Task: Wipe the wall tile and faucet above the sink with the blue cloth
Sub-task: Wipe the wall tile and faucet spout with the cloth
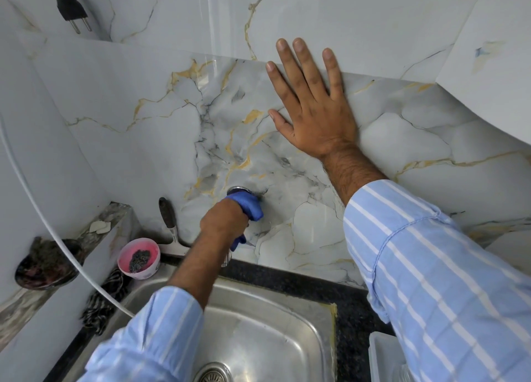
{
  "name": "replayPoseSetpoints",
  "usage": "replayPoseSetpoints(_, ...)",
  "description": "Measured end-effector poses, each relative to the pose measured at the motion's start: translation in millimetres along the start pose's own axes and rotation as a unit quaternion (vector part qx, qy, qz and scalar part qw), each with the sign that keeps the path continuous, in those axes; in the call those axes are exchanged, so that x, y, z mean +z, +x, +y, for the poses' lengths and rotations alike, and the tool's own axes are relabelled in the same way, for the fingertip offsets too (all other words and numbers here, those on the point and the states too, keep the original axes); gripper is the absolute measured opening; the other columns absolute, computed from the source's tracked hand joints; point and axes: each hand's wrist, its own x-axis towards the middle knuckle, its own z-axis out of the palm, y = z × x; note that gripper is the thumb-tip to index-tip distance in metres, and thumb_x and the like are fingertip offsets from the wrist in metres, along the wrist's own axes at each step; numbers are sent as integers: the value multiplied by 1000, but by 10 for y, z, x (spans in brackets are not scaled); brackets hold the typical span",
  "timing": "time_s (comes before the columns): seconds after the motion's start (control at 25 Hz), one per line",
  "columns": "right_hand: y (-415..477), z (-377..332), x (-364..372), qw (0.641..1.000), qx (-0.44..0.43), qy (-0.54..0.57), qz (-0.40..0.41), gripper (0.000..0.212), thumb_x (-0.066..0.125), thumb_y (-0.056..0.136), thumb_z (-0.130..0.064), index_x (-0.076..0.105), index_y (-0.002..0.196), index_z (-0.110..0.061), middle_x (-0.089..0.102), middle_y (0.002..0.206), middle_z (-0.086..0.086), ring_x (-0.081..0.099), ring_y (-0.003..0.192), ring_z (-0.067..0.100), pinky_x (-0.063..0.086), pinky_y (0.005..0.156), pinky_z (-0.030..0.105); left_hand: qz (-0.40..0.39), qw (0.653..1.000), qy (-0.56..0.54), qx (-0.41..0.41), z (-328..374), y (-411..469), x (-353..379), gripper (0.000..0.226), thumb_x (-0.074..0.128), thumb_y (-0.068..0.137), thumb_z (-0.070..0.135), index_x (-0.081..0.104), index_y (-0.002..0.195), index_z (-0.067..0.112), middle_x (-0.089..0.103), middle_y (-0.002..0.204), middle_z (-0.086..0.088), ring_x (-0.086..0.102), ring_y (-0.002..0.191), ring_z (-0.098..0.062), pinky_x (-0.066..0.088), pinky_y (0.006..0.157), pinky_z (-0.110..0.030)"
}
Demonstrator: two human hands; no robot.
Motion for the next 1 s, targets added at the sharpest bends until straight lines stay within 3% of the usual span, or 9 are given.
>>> replayPoseSetpoints(0.08,-6,-10,7,1000,1,-1,2,68,29,113,-50,21,169,-13,19,174,12,22,161,33,14,127,60,-16,1000,-19,19,164,100,-170,32,58,95,21,68,119,2,70,114,-17,66,111,-34,52,93,-38)
replayPoseSetpoints(0.16,5,-15,6,1000,2,-1,3,68,29,113,-50,21,169,-13,20,174,12,22,160,33,15,127,61,-87,977,-193,10,85,192,-275,40,67,91,19,64,126,0,69,115,-17,67,108,-35,52,96,-42)
replayPoseSetpoints(0.28,4,-4,1,1000,5,1,1,68,30,113,-50,20,169,-13,19,174,13,22,161,34,15,126,61,-236,799,-548,-75,-260,240,-211,26,65,93,22,75,109,3,76,96,-16,74,82,-32,56,89,-48)
replayPoseSetpoints(0.36,-4,-9,14,1000,5,-3,5,68,30,113,-50,20,169,-13,20,174,13,22,160,34,16,126,61,-243,746,-615,-77,-419,288,-126,29,63,95,28,81,91,6,78,93,-17,76,76,-32,59,78,-49)
replayPoseSetpoints(0.44,-8,-14,14,1000,5,-8,7,68,30,113,-51,20,169,-13,20,174,13,23,160,34,16,127,61,-241,753,-610,-54,-417,243,-119,25,63,95,27,79,94,7,78,94,-16,75,77,-31,60,77,-48)
replayPoseSetpoints(0.6,3,-1,3,1000,7,-5,2,68,28,113,-51,19,169,-13,19,174,13,22,161,34,16,127,61,-102,921,-360,107,-265,54,-128,13,63,96,12,71,100,2,74,80,-10,74,68,-15,61,62,-22)
replayPoseSetpoints(0.68,-3,-13,3,1000,6,-5,0,68,28,113,-51,19,169,-13,19,174,13,22,161,34,16,127,61,-67,957,-240,149,-293,-79,-74,17,62,93,11,74,87,0,78,71,-7,77,68,-19,57,57,-18)
replayPoseSetpoints(0.84,-2,-13,14,1000,11,-6,4,68,31,113,-51,22,169,-13,21,174,12,24,160,33,18,127,60,43,957,-151,245,-696,-309,170,23,55,91,7,76,84,15,79,75,7,73,73,-1,54,69,-17)
replayPoseSetpoints(1.0,2,-15,7,1000,10,-7,8,67,33,112,-50,25,168,-14,23,173,12,25,160,32,20,127,60,61,898,-358,249,-1012,-533,557,19,54,86,32,60,96,17,65,78,1,61,67,2,50,65,-10)
